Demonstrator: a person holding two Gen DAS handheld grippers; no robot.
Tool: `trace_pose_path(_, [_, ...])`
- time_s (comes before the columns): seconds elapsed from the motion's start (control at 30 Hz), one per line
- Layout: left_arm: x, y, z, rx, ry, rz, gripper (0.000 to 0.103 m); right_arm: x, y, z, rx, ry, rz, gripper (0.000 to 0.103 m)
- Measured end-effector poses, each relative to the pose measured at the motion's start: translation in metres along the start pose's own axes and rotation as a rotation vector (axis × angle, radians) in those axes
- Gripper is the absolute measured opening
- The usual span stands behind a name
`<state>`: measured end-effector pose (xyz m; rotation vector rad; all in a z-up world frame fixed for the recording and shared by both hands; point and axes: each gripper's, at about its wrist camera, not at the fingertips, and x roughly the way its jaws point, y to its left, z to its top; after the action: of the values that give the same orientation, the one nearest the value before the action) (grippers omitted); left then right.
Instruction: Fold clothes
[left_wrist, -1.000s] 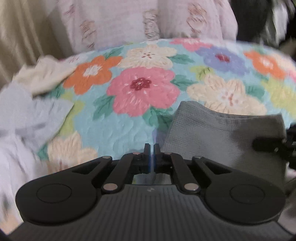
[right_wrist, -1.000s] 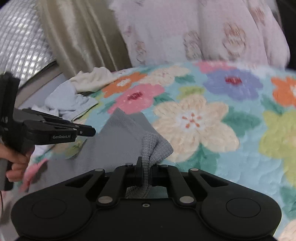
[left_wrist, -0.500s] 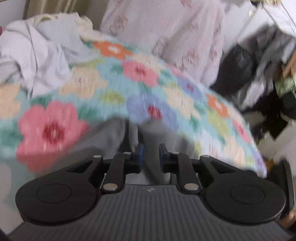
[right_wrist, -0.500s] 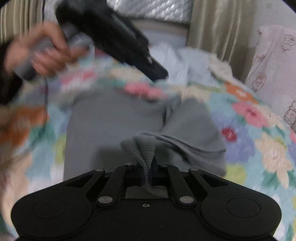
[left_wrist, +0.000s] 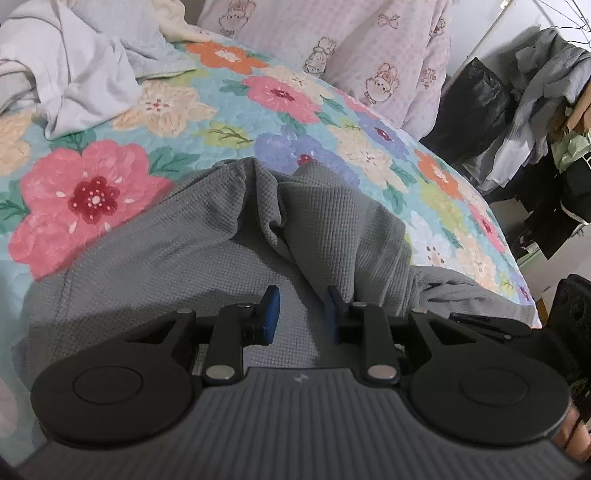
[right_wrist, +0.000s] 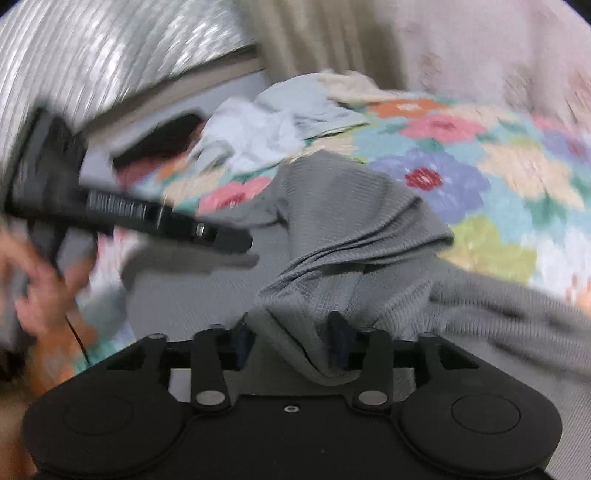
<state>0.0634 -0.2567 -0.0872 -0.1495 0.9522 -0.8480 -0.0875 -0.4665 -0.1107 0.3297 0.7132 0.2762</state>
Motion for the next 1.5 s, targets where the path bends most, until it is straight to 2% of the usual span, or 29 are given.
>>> trace_pose_path(0.1, [0.005, -0.007, 0.002, 0.03, 0.016, 0.032, 0.026, -0.007, -0.015, 0.005, 0.193, -0.04, 0.109, 0.056])
trace_pose_path(0.13, [0.006, -0.009, 0.003, 0.042, 0.018, 0.043, 0.026, -0.008, -0.019, 0.007, 0.234, -0.048, 0.122, 0.059])
trace_pose_path(0.23, [0.008, -0.014, 0.005, 0.065, 0.018, 0.07, 0.026, -0.001, -0.027, 0.017, 0.291, -0.042, 0.077, 0.062])
trace_pose_path(0.27, [0.007, -0.013, 0.006, 0.061, 0.014, 0.07, 0.026, 0.004, -0.03, 0.02, 0.308, -0.038, 0.048, 0.064])
trace_pose_path(0.33, [0.005, -0.01, 0.007, 0.051, 0.006, 0.062, 0.026, 0.019, -0.035, 0.028, 0.336, -0.037, -0.003, 0.073])
trace_pose_path(0.4, [0.0, -0.003, 0.007, 0.031, -0.007, 0.048, 0.026, 0.035, -0.039, 0.036, 0.351, -0.036, -0.053, 0.074])
trace_pose_path(0.47, [-0.006, 0.007, 0.007, -0.007, -0.021, 0.027, 0.026, 0.048, -0.03, 0.046, 0.266, -0.056, -0.089, 0.06])
trace_pose_path(0.5, [-0.008, 0.012, 0.007, -0.033, -0.024, 0.013, 0.026, 0.051, -0.022, 0.051, 0.21, -0.071, -0.101, 0.036])
trace_pose_path(0.53, [-0.009, 0.018, 0.007, -0.056, -0.025, 0.007, 0.026, 0.051, -0.012, 0.053, 0.145, -0.084, -0.1, 0.016])
trace_pose_path(0.67, [-0.024, 0.044, 0.01, -0.121, -0.051, 0.036, 0.026, 0.027, 0.04, 0.044, -0.179, -0.211, -0.107, 0.015])
trace_pose_path(0.7, [-0.029, 0.051, 0.012, -0.141, -0.064, 0.041, 0.026, 0.024, 0.052, 0.039, -0.265, -0.199, -0.108, 0.015])
trace_pose_path(0.8, [-0.042, 0.076, 0.013, -0.261, -0.098, -0.04, 0.026, 0.032, 0.088, 0.02, -0.533, -0.07, -0.123, 0.015])
trace_pose_path(0.83, [-0.042, 0.079, 0.013, -0.269, -0.09, -0.054, 0.026, 0.037, 0.096, 0.013, -0.588, -0.016, -0.125, 0.017])
trace_pose_path(0.87, [-0.04, 0.08, 0.012, -0.262, -0.073, -0.06, 0.026, 0.041, 0.1, 0.008, -0.609, 0.019, -0.13, 0.023])
trace_pose_path(0.9, [-0.038, 0.08, 0.011, -0.255, -0.057, -0.067, 0.026, 0.04, 0.102, 0.005, -0.593, 0.028, -0.133, 0.038])
trace_pose_path(0.93, [-0.036, 0.079, 0.01, -0.249, -0.045, -0.081, 0.026, 0.039, 0.103, 0.001, -0.577, 0.037, -0.136, 0.044])
trace_pose_path(1.0, [-0.034, 0.077, 0.009, -0.244, -0.042, -0.113, 0.026, 0.028, 0.101, -0.002, -0.49, 0.043, -0.138, 0.044])
trace_pose_path(1.13, [-0.031, 0.071, 0.009, -0.227, -0.054, -0.139, 0.04, -0.015, 0.075, -0.002, -0.195, -0.035, -0.067, 0.05])
trace_pose_path(1.3, [-0.034, 0.062, 0.009, -0.218, -0.041, -0.187, 0.042, -0.053, 0.013, -0.009, 0.188, -0.096, -0.055, 0.051])
trace_pose_path(1.4, [-0.039, 0.045, 0.01, -0.154, -0.015, -0.199, 0.052, -0.057, -0.011, -0.019, 0.298, -0.091, -0.075, 0.052])
trace_pose_path(1.5, [-0.04, 0.029, 0.01, -0.079, 0.005, -0.155, 0.058, -0.053, -0.011, -0.03, 0.314, -0.067, -0.04, 0.053])
